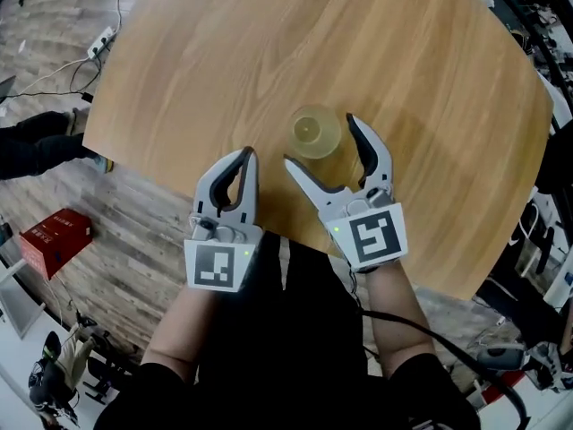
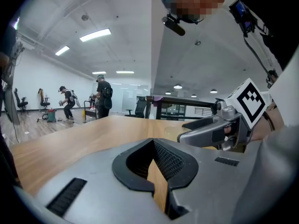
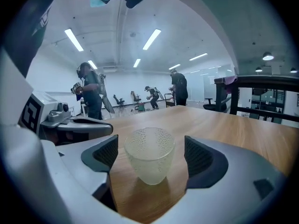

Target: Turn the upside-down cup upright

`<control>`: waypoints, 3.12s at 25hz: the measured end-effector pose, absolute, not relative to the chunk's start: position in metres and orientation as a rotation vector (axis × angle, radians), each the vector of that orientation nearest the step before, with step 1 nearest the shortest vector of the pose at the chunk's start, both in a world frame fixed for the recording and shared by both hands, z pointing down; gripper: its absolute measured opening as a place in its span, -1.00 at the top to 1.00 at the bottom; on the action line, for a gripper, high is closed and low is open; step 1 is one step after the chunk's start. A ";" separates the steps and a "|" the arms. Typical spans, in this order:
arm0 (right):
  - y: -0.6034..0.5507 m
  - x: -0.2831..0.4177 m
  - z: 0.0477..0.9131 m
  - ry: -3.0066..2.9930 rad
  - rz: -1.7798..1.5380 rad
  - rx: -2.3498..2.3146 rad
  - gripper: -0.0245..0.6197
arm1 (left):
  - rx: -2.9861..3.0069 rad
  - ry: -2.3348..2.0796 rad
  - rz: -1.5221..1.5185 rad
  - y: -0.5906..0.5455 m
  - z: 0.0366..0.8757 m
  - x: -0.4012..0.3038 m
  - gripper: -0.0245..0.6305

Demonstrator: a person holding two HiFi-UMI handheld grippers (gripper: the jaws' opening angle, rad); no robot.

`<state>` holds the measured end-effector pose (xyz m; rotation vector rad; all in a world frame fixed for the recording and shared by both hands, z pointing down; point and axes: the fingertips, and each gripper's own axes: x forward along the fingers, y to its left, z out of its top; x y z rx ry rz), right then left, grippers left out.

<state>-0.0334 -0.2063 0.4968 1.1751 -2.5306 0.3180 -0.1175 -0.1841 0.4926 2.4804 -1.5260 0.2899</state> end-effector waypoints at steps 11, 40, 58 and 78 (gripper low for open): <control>-0.222 -0.056 0.502 -2.543 0.222 1.144 -0.24 | 2.547 -1.490 0.330 -0.168 0.519 -0.123 0.90; -0.196 -0.050 0.438 -2.719 0.394 1.080 -0.24 | 3.003 -0.907 0.372 -0.184 0.524 -0.017 -0.17; -0.211 0.002 0.428 -2.709 0.330 1.303 -0.24 | 3.001 -0.912 0.376 -0.182 0.519 -0.002 0.00; -0.231 0.080 0.507 -2.404 0.461 1.531 -0.23 | 2.998 -0.928 0.431 -0.172 0.519 0.000 0.08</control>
